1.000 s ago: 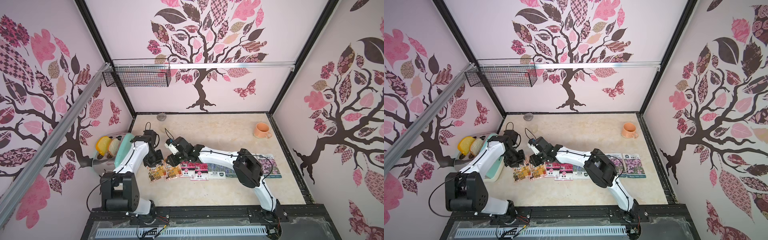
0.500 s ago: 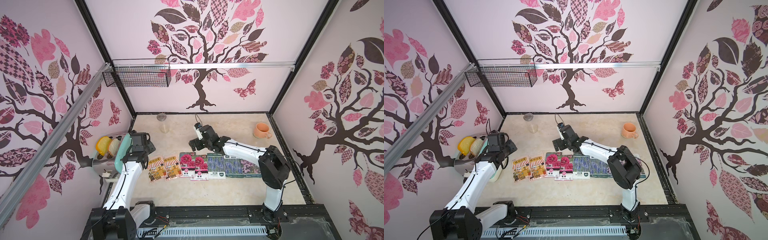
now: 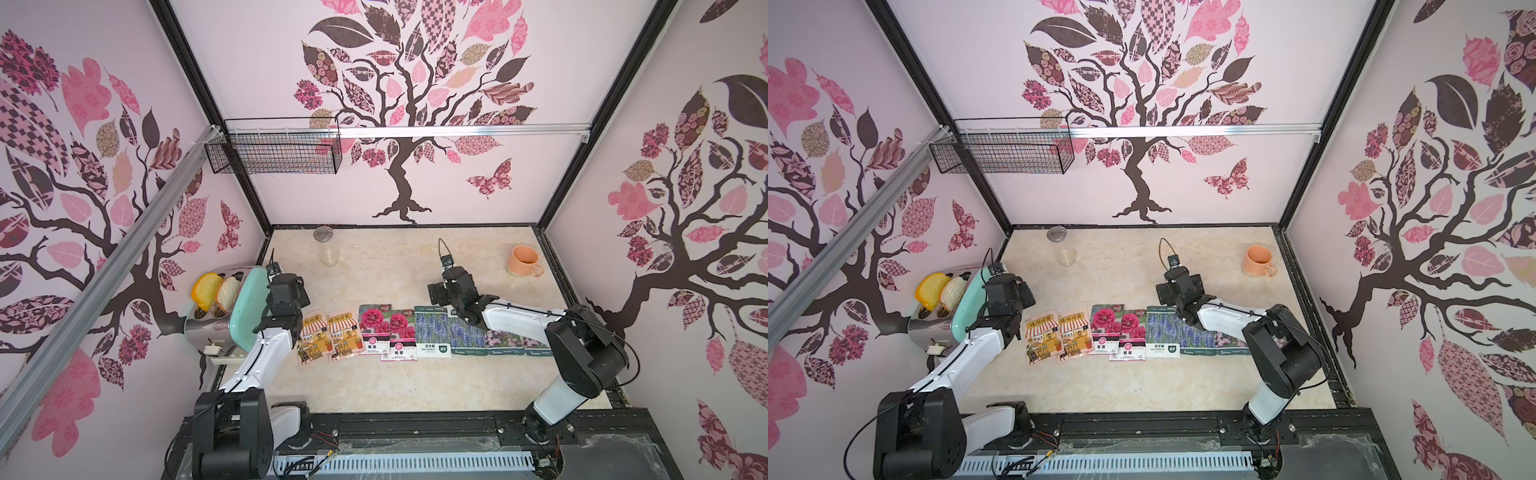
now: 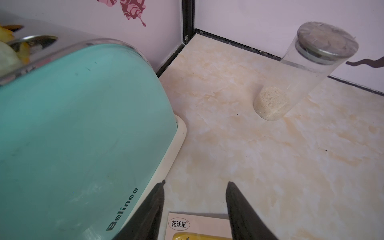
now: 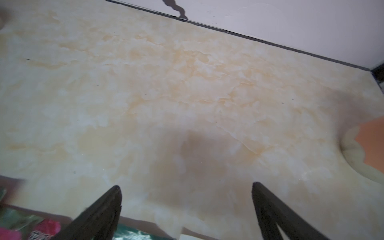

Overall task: Arrange the seed packets in a row
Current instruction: Reset both arms

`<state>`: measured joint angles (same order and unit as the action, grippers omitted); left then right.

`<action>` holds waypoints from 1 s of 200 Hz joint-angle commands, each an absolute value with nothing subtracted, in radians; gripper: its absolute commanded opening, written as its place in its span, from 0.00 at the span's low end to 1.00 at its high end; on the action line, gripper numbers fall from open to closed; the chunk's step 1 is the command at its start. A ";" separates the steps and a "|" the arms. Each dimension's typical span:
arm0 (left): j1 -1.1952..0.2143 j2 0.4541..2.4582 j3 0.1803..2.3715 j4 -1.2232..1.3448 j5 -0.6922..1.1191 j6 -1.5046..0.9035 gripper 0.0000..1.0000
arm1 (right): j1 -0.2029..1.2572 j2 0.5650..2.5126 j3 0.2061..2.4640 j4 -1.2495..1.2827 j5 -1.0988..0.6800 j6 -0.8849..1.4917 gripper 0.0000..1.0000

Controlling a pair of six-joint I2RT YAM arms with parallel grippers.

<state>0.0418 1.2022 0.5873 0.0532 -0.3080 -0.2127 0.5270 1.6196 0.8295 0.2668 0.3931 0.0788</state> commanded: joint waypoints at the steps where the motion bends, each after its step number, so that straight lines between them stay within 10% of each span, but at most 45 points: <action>1: 0.052 1.225 0.507 0.279 -0.235 -0.101 0.51 | 0.457 1.555 0.758 0.429 0.437 0.075 0.99; 112: 0.065 1.393 0.381 0.737 -0.020 -0.059 0.53 | 0.201 1.480 0.570 0.704 0.344 0.026 0.99; 129: 0.066 1.433 0.376 0.775 0.013 -0.047 0.97 | 0.195 1.475 0.570 0.692 0.329 -0.007 0.99; 200: 0.031 1.529 0.407 0.800 0.028 0.009 0.97 | 0.193 1.409 0.337 0.961 0.389 -0.051 0.99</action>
